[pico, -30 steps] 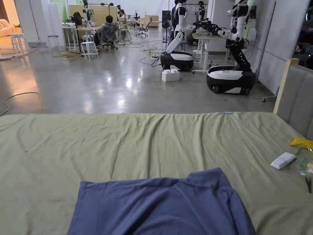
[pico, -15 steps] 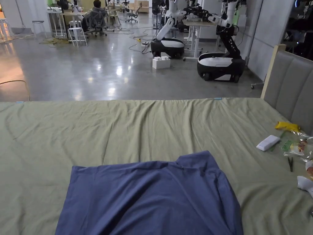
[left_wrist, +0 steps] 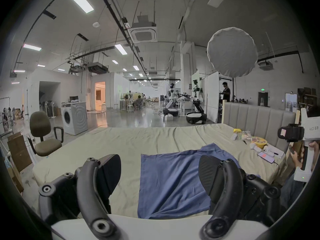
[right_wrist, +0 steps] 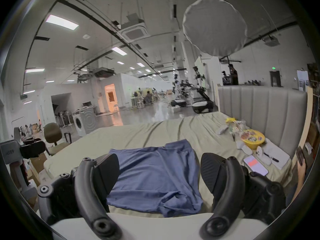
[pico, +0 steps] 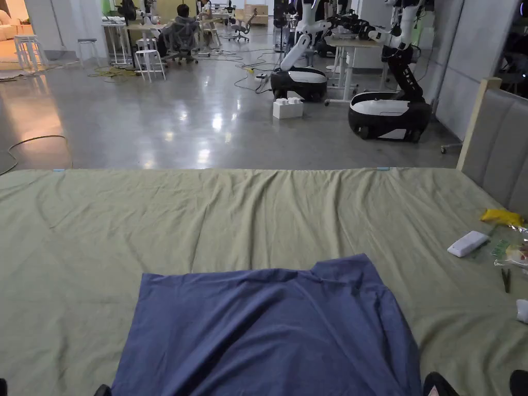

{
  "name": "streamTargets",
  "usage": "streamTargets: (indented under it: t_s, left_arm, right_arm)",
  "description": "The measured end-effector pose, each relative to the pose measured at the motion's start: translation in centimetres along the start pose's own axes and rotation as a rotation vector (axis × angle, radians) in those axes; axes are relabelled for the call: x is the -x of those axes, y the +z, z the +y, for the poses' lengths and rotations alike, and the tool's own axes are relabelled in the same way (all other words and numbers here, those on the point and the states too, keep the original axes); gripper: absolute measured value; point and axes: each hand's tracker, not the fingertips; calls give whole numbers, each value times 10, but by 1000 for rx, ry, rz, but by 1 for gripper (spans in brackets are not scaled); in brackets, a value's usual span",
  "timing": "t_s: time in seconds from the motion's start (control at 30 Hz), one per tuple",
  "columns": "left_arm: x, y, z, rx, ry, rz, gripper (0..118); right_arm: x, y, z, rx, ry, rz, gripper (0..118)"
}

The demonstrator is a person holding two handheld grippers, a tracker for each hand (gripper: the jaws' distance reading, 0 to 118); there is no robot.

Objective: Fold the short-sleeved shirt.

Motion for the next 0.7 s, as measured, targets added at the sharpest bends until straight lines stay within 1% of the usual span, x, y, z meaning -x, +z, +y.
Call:
streamTargets:
  t_s: [0.03,0.07,0.1,0.13,0.17,0.2,0.23,0.27,0.33,0.47,0.53,0.63,0.7]
  left_arm:
    - [0,2,0,-7,-11,-1,86]
    - [-2,5,1,-13,-28,-10,77]
    - [-1,7,1,-18,-41,-44,65]
    - [0,9,1,-30,-38,-96,48]
    - [0,8,2,-25,-31,-105,20]
    - [0,8,2,-19,-21,-98,8]
    - [-2,7,1,-16,-18,-84,7]
    - [-1,7,2,-14,-11,-92,0]
    - [-3,9,5,-5,-1,-106,0]
    - [-5,8,5,3,-41,-90,0]
    - [-3,6,6,8,-32,-94,0]
    - [0,5,7,8,18,-112,0]
    - [-1,4,5,14,12,-105,0]
  right_arm:
    - [4,1,2,-4,17,6,96]
    - [7,2,2,-3,27,15,90]
    - [9,2,1,0,31,21,84]
    - [11,1,1,13,28,33,73]
    - [11,0,0,9,36,56,48]
    - [11,-3,-6,52,6,65,23]
    - [13,-4,-7,41,17,58,4]
    - [13,-3,-12,43,24,31,1]
    - [13,-2,-12,54,31,33,1]
    - [15,-2,-10,52,49,36,1]
    - [15,-1,-10,42,49,25,1]
    - [11,-2,-9,39,20,22,1]
    - [10,-3,-8,44,9,23,1]
